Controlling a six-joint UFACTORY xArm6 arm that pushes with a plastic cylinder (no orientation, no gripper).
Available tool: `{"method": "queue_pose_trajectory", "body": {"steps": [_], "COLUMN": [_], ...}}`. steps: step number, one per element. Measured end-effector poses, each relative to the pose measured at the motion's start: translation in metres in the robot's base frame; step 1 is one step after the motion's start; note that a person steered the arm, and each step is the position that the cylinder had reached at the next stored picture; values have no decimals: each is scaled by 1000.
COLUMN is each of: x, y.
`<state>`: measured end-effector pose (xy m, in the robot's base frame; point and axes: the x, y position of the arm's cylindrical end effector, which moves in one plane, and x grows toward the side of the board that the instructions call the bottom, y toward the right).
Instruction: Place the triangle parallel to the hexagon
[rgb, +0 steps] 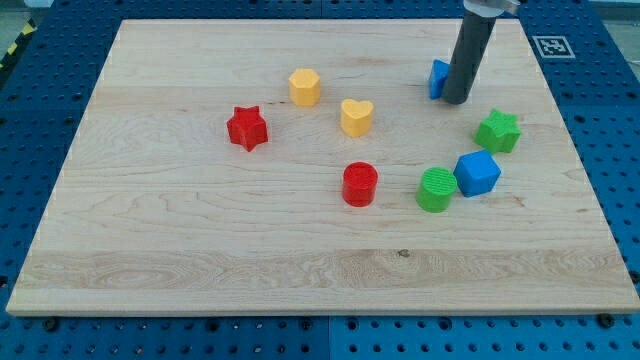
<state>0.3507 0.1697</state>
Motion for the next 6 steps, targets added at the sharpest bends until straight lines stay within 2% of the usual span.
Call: {"method": "queue_pose_trajectory", "body": {"steps": [2, 4, 6], "x": [-45, -46, -35], "y": [31, 28, -26]}}
